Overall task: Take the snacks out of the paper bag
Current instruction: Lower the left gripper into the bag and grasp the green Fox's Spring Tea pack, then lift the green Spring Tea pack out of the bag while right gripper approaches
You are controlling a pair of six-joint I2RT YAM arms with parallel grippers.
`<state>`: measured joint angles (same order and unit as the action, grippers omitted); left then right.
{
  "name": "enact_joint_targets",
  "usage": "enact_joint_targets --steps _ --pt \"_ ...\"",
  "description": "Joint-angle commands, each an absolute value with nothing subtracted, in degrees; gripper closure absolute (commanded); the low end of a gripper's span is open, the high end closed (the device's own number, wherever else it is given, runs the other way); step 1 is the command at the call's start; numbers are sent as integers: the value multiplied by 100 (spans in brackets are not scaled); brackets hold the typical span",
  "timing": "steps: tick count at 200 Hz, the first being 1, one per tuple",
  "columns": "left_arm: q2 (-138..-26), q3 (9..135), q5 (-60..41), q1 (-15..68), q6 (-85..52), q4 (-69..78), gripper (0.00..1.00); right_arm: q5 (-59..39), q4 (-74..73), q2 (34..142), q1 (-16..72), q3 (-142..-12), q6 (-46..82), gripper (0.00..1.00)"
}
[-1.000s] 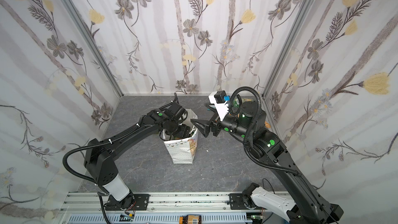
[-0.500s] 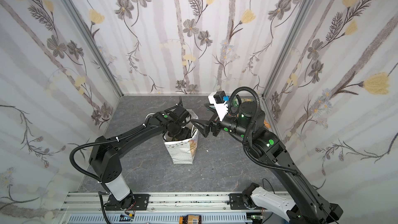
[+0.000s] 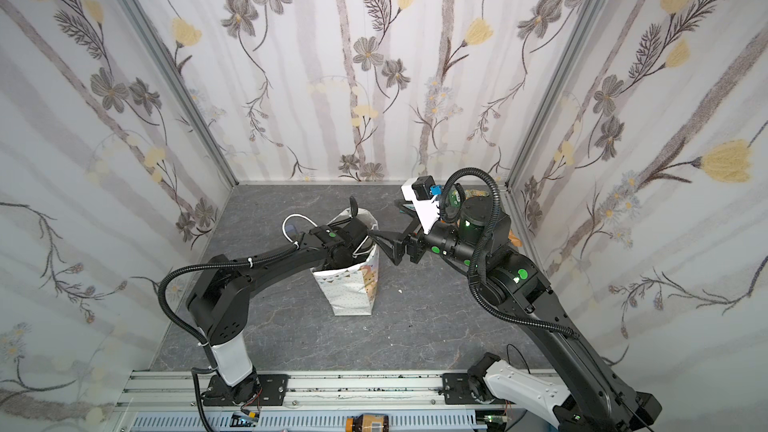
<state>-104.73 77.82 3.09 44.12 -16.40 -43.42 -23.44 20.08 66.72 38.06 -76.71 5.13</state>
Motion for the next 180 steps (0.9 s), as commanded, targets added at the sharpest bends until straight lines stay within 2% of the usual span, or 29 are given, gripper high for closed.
enact_joint_targets --steps 1,37,50,107,180 --pt "-10480 7523 640 4403 -1548 -4025 12 -2322 1793 6674 3806 -7656 501 0" --pt "-10544 7149 756 4395 -1581 -3561 12 -2318 1802 6662 3811 -7648 509 0" --pt "-10574 7091 756 4403 -1607 -3485 15 -2319 1800 6664 3808 -7647 511 0" --pt "-10492 7013 642 4414 -1705 -3375 44 -2104 1827 6731 3812 -7568 618 0" --pt "-10374 7084 616 4403 -1766 -3466 93 -1983 1757 6828 3807 -7372 901 0"
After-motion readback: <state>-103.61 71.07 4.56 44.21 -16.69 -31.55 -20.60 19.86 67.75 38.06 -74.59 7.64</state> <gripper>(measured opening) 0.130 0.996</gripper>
